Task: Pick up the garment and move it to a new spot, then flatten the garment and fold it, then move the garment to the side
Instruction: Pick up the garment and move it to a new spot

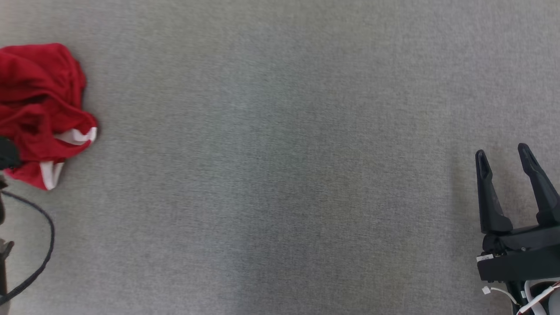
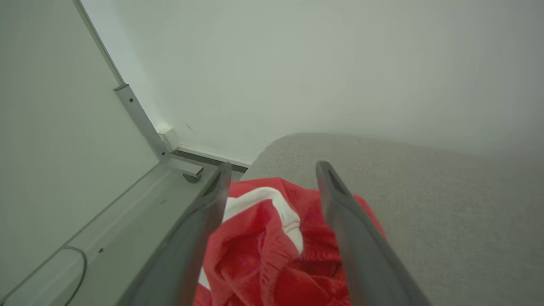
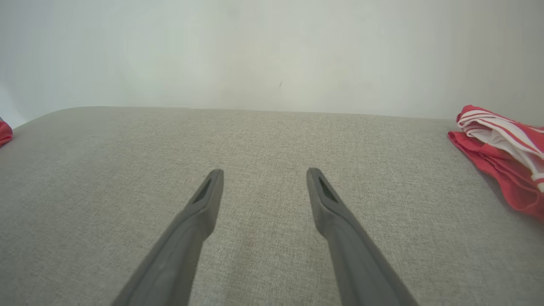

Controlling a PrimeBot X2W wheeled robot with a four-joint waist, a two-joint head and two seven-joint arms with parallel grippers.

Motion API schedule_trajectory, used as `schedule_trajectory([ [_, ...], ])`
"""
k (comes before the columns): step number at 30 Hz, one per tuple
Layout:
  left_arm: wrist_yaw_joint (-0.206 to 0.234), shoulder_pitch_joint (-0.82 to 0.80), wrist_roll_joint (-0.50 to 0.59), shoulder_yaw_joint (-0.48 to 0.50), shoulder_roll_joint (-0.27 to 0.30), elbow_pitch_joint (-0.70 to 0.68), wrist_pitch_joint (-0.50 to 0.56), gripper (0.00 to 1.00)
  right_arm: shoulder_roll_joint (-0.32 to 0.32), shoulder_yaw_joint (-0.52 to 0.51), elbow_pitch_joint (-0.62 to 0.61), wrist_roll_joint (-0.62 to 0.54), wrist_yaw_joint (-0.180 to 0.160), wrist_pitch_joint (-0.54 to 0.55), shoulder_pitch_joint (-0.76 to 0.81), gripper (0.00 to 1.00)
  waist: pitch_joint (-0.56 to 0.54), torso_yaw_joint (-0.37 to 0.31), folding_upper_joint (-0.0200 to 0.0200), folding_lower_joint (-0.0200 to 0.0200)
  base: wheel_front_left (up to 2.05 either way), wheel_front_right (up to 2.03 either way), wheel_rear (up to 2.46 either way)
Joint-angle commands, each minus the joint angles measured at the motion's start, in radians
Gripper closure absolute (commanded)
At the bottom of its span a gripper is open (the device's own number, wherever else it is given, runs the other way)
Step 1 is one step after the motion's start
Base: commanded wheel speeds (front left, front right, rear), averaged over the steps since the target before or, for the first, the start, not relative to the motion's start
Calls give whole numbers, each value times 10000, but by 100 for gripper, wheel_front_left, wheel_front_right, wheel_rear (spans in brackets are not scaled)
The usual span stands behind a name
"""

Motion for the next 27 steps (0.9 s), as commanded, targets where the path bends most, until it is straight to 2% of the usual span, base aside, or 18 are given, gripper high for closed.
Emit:
schedule_trajectory([
  [1,-127,-191,-44,-31,205,329,283,0,-76,-5,-72,-55,-27,28,-103,0,313,-275,-2,-2,0,0,0],
  [8,-252,-493,-337,-202,398,1763,1738,0,-127,19,-75,-20,-27,33,-240,0,460,-405,-2,-2,0,0,0],
  [11,-326,-546,-462,-279,201,2258,2164,0,-81,74,-34,-43,-27,11,-277,0,489,-449,-2,-2,0,0,0],
  [12,-285,-523,-446,-309,179,2384,2200,50,-57,87,-25,-57,-27,11,-287,0,491,-466,-2,-2,0,0,0],
  [13,-246,-509,-492,-301,140,2509,2185,83,-40,115,-13,-68,-27,13,-309,0,488,-498,-2,-2,0,0,0],
  [14,-259,-477,-517,-314,91,2650,2161,100,-31,130,-1,-73,-27,12,-320,0,477,-525,-2,-2,0,0,0],
  [18,-237,-497,-406,-339,66,2846,1395,100,-49,88,117,-34,-27,-60,-356,0,307,-599,-2,-2,0,0,0],
  [25,-159,-958,-11,-426,481,2258,-283,100,154,122,499,116,-27,-297,-176,0,-430,-630,-2,-2,0,0,0],
  [27,-158,-1025,53,-470,545,2107,-384,100,215,171,552,111,-27,-337,-149,0,-539,-643,-2,-2,0,0,0],
])
